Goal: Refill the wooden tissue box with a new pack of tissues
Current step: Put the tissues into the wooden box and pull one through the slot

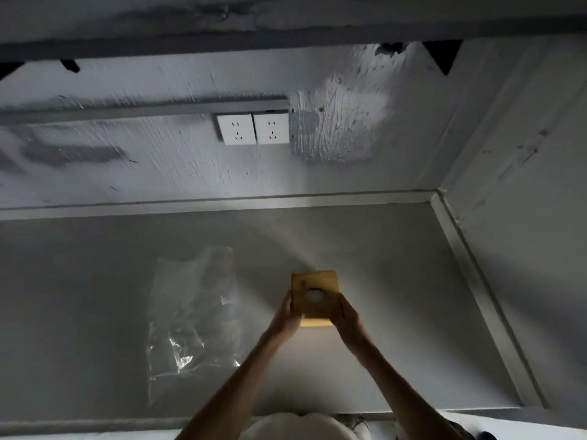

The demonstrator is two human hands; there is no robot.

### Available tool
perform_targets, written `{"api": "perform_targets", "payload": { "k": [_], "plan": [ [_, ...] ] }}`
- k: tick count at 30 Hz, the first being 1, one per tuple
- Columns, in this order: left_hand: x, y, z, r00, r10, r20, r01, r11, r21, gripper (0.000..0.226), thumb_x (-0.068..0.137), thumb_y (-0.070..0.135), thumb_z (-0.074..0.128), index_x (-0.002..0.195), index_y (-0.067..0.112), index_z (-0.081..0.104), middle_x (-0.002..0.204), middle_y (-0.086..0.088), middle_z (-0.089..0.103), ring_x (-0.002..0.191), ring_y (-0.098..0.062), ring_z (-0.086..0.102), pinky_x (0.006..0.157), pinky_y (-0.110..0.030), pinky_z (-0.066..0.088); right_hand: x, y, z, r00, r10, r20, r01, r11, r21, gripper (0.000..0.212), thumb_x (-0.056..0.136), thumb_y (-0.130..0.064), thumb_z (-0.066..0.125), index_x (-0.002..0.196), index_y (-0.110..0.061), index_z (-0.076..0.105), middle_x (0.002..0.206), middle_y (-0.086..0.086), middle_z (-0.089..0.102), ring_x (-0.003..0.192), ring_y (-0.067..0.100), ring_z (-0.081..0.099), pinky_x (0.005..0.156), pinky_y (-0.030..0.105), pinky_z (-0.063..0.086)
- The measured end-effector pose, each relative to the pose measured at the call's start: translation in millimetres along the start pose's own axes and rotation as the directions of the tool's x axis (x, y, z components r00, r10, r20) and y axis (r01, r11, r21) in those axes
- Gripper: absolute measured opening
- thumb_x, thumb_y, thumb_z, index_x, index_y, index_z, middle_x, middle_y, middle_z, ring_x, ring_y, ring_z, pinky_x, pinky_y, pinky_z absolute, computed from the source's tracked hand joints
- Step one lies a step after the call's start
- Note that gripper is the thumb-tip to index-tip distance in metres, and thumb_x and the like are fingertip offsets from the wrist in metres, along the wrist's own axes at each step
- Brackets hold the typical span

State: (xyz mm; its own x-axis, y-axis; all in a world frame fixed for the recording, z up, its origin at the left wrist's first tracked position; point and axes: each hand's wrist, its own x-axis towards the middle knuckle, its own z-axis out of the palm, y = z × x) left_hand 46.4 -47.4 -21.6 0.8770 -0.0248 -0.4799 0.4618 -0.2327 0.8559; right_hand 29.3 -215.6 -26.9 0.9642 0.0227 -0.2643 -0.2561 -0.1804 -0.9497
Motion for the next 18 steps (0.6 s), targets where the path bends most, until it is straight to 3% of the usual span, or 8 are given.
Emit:
{"api": "perform_targets", "payload": {
  "k": [2, 5, 8, 10, 14, 18],
  "plan": [
    [12.0, 14.0, -0.2, 1.0, 0.003, -0.003, -0.003, 0.998, 0.058, 0.051, 0.08, -0.002, 0.05, 0.126, 0.019, 0.052, 0.121, -0.009, 0.063, 0.113, -0.024, 0.058, 0.095, -0.034, 0.047, 20.8, 3.0, -0.1, 1.0, 0.014, -0.018, -0.015, 0.999, -0.034, 0.025, 0.092, -0.015, 0.054, 0.115, -0.023, 0.063, 0.1, -0.001, 0.07, 0.093, 0.015, 0.063, 0.066, 0.013, 0.047],
    [24.1, 18.9, 1.7, 1.0, 0.0, -0.007, 0.001, 0.999, 0.05, 0.042, 0.091, -0.005, 0.047, 0.129, 0.011, 0.05, 0.119, -0.009, 0.062, 0.111, -0.024, 0.058, 0.084, -0.024, 0.049, 37.5, 9.1, 1.9, 0.999, 0.007, -0.048, -0.009, 0.999, -0.047, 0.031, 0.095, -0.004, 0.053, 0.114, -0.026, 0.064, 0.101, -0.001, 0.07, 0.092, 0.011, 0.063, 0.07, 0.017, 0.048],
    [31.4, 5.7, 0.8, 1.0, 0.005, -0.026, -0.002, 0.994, 0.111, 0.037, 0.09, 0.016, 0.051, 0.124, 0.029, 0.054, 0.116, 0.0, 0.066, 0.105, -0.019, 0.062, 0.09, -0.037, 0.055, 43.3, 14.5, 1.9, 0.998, 0.007, -0.068, -0.012, 0.997, -0.08, 0.037, 0.094, -0.003, 0.054, 0.106, -0.036, 0.064, 0.094, -0.007, 0.07, 0.088, 0.009, 0.063, 0.072, 0.022, 0.049],
    [35.1, -3.8, -3.5, 1.0, -0.006, -0.02, 0.009, 0.989, 0.151, 0.043, 0.085, 0.02, 0.052, 0.124, 0.038, 0.055, 0.111, 0.004, 0.068, 0.101, -0.016, 0.063, 0.087, -0.041, 0.055, 44.4, 16.1, 0.4, 0.996, 0.019, -0.083, -0.028, 0.993, -0.11, 0.039, 0.093, -0.006, 0.056, 0.101, -0.043, 0.066, 0.089, -0.012, 0.069, 0.083, 0.007, 0.062, 0.071, 0.023, 0.047],
    [46.9, -25.5, -9.4, 0.999, -0.042, -0.002, 0.042, 0.982, 0.182, 0.051, 0.082, 0.031, 0.056, 0.131, 0.044, 0.048, 0.12, 0.007, 0.066, 0.109, -0.015, 0.062, 0.088, -0.04, 0.056, 40.4, 19.6, 2.5, 0.99, 0.08, -0.116, -0.093, 0.99, -0.106, 0.031, 0.095, -0.011, 0.056, 0.118, -0.03, 0.064, 0.09, -0.008, 0.067, 0.082, 0.005, 0.058, 0.069, 0.016, 0.042],
    [53.1, -31.9, -9.3, 0.999, -0.018, -0.031, 0.023, 0.984, 0.174, 0.059, 0.08, 0.033, 0.057, 0.136, 0.045, 0.044, 0.125, 0.008, 0.064, 0.114, -0.016, 0.061, 0.094, -0.044, 0.054, 39.6, 17.7, 4.1, 0.987, 0.085, -0.136, -0.096, 0.993, -0.074, 0.037, 0.094, -0.012, 0.059, 0.122, -0.036, 0.058, 0.101, -0.002, 0.069, 0.093, 0.016, 0.063, 0.084, 0.029, 0.049]
  ]
}}
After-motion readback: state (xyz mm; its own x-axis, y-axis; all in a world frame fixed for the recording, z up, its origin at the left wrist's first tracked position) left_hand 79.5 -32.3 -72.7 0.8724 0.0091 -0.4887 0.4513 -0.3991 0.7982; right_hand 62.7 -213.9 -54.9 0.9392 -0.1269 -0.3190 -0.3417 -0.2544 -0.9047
